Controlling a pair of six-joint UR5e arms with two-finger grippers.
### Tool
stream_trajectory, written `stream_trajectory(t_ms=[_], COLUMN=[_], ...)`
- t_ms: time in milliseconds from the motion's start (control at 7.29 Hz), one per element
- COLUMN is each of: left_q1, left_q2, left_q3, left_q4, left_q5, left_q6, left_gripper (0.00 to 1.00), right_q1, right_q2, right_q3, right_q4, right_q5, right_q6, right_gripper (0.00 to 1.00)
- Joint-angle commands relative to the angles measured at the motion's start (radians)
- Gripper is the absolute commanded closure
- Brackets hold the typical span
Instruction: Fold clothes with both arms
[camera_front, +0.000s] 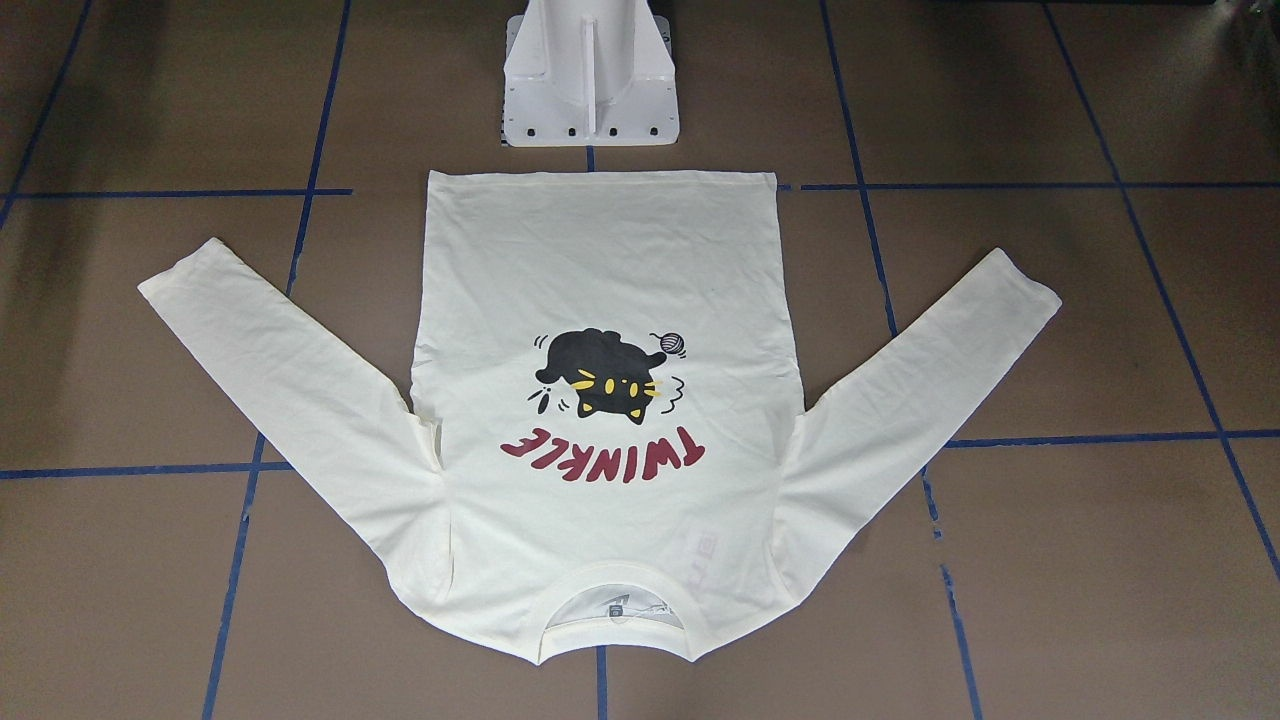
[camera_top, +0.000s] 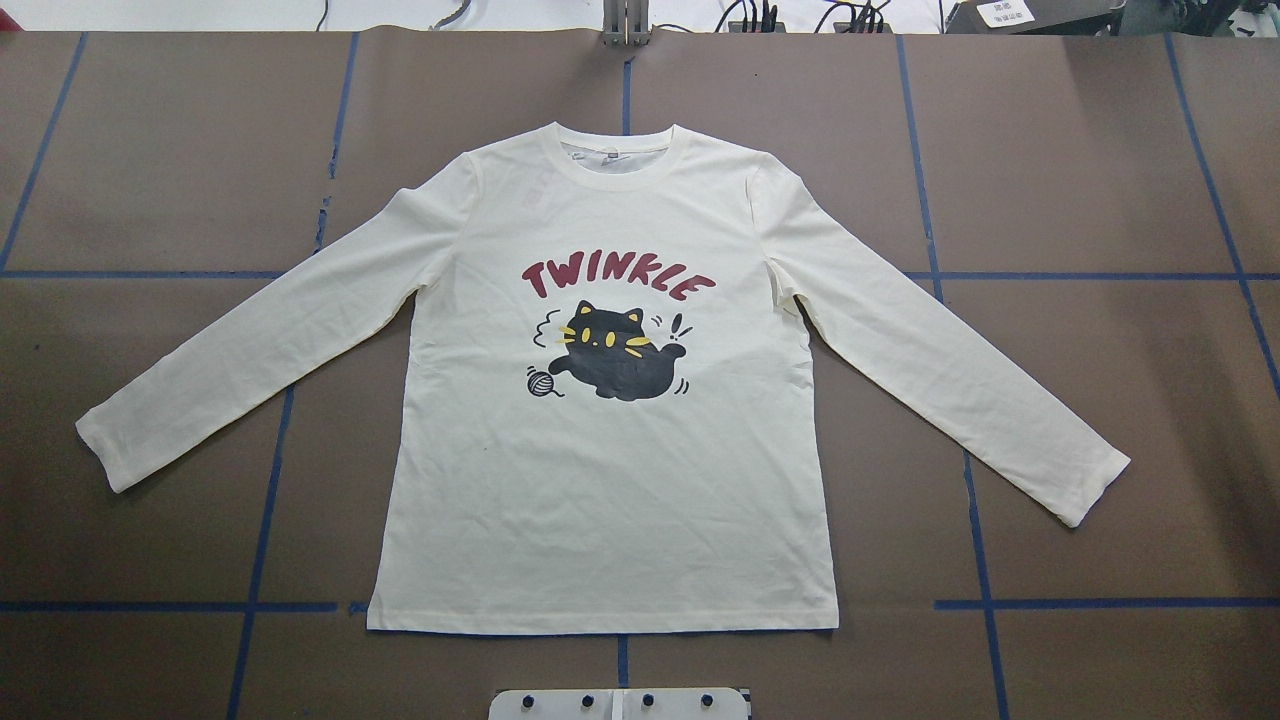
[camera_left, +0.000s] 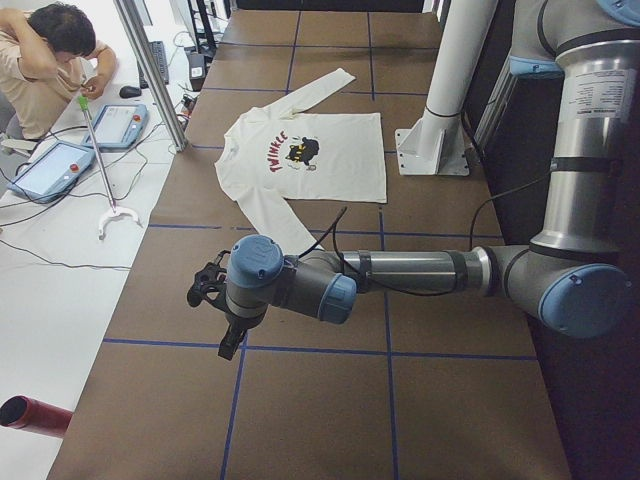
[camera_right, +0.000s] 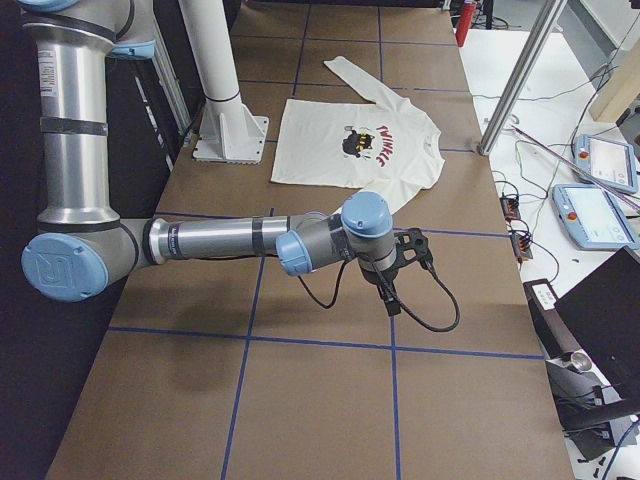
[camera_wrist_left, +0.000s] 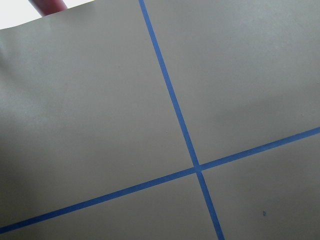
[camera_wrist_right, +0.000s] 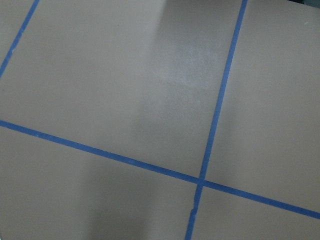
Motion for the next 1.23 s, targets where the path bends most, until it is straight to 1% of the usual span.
stream_trajectory(t_ms=[0,137,274,411,549,823,1097], left_q1=[-0.001,-0.001,-0.001,0.001,0.001,-0.001,0.001], left_q2=[0.004,0.004,0.006,0.006,0.006,0.006,0.006], left_q3=[-0.003,-0.001,-0.001,-0.001,0.002,0.002,0.002], left_q4=[0.0,0.0,0.0,0.0,0.0,0.0,-0.002], left_q5=[0.0,-0.001,0.0,0.0,0.0,0.0,0.0], left_q6=[0.0,0.001,0.001,0.001,0.001,0.001,0.001], left_gripper=[0.0,0.0,0.0,0.0,0.0,0.0,0.0], right_q1=[-0.188,-0.303,-0.408,-0.484,-0.533,-0.596,-0.681], right_q2=[-0.041,-0.084,-0.127,-0.167,-0.194,-0.256,-0.251], right_q3=[0.007,0.007,0.01,0.011,0.019,0.048,0.049], right_q4=[0.285,0.431,0.507,0.558,0.572,0.574,0.577], right_q5=[-0.015,-0.086,-0.141,-0.193,-0.224,-0.24,-0.292], right_q6=[0.428,0.61,0.75,0.838,0.854,0.869,0.908], right_gripper=[0.0,0.02,0.12,0.21,0.25,0.3,0.32])
